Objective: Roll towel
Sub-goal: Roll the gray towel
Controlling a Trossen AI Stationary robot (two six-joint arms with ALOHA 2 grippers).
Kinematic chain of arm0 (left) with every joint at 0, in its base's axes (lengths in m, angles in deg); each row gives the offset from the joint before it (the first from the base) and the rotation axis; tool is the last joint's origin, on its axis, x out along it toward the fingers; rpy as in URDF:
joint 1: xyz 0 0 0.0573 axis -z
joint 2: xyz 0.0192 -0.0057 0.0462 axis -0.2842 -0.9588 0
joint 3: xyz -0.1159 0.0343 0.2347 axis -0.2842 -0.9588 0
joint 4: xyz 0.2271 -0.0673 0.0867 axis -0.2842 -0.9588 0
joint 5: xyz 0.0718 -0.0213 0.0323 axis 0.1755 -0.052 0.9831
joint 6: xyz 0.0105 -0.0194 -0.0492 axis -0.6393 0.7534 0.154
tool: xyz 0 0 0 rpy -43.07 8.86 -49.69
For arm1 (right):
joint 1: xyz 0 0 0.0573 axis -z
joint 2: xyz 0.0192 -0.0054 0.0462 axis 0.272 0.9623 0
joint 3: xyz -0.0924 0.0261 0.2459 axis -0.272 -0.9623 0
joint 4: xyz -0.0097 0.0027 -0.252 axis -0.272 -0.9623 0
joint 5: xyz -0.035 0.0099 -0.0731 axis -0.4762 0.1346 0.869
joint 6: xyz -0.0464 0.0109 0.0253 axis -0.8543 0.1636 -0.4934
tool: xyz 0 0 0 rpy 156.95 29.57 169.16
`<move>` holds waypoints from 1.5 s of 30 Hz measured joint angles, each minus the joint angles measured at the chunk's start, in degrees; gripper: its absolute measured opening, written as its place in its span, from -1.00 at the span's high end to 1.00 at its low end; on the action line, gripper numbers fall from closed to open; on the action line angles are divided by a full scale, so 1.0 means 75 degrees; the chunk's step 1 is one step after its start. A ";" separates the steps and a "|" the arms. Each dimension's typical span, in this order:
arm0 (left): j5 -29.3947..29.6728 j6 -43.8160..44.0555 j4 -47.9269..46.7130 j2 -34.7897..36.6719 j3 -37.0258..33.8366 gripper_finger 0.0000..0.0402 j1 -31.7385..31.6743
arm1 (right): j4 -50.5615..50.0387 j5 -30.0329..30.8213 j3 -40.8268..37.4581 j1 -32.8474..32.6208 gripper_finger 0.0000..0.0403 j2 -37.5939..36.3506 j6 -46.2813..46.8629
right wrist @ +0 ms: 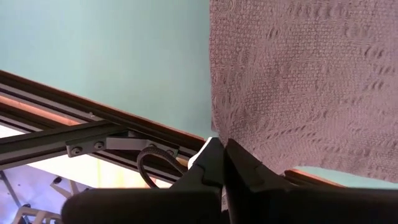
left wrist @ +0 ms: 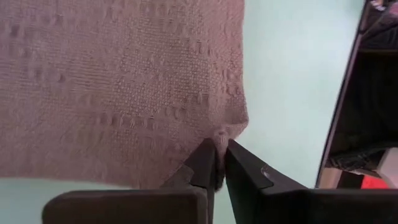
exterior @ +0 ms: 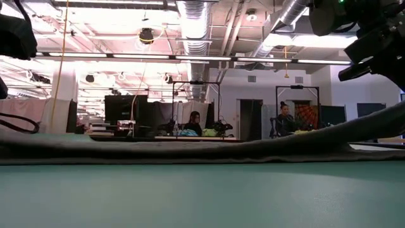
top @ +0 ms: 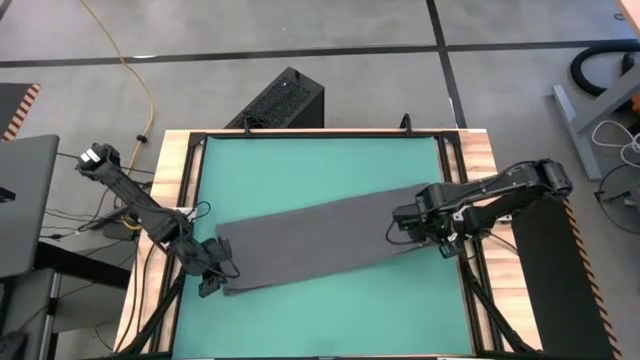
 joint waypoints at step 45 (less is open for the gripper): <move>0.1784 -0.1112 -0.0696 -0.2516 0.0041 0.68 -0.1776 | 0.3077 0.0953 -0.0080 0.3398 0.46 0.0760 -0.0855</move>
